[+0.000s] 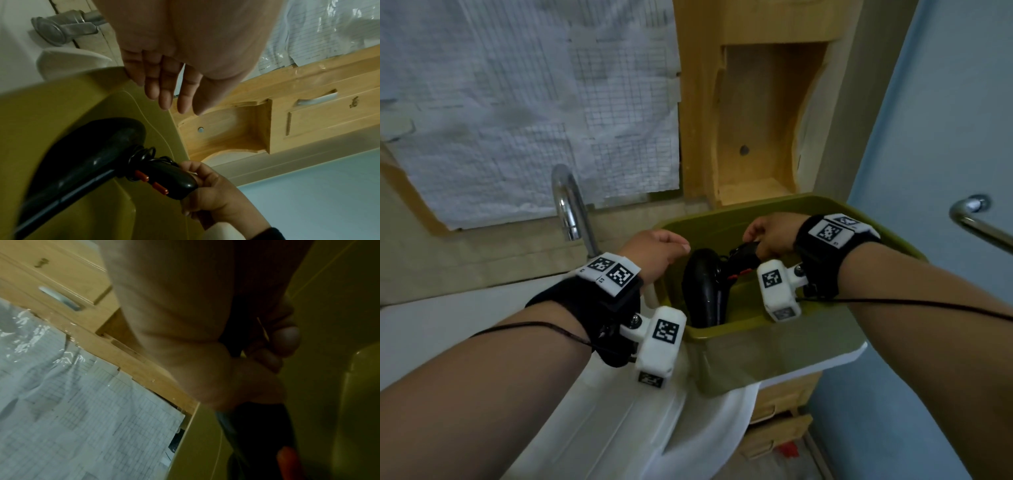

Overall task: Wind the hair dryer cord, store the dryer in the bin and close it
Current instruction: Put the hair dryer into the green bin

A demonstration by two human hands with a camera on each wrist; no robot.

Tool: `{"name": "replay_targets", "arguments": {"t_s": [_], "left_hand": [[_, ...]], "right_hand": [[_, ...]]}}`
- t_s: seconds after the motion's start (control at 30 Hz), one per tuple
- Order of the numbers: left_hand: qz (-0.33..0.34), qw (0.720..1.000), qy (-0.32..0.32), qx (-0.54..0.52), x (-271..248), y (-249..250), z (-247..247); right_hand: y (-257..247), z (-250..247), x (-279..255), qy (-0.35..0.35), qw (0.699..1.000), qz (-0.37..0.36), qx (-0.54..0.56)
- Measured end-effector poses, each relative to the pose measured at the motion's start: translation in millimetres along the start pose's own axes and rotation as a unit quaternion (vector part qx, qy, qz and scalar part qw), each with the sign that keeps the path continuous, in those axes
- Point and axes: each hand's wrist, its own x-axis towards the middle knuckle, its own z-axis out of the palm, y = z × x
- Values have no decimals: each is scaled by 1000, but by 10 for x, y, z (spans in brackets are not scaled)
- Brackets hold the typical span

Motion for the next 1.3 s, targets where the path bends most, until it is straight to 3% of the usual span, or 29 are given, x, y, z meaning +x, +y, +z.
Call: {"name": "replay_targets", "arguments": {"t_s": [0.23,0.53,0.7,0.87,0.97,1.3], "left_hand": [[-10,999,21,-33,83,-74,-12],[-19,1000,15,-16,103,-105,0],[-12,999,8,-48,77,-77,10],[0,997,11,-72,51,-57,-15],[11,996,14,-86,-3,-30,-76],[14,991,45,-126,-430,-203,-598]], "right_hand": [[-24,228,223,-77,994,-3,-75],[-53,172,215,-43,977,26,-208],[-155,88,93,3,990,-6,-138],[-298,-31,-25,72,997,-30,16],[-442,-82,-146,103,989,-62,82],[-1256,157,-502,102,954,-161,232]]}}
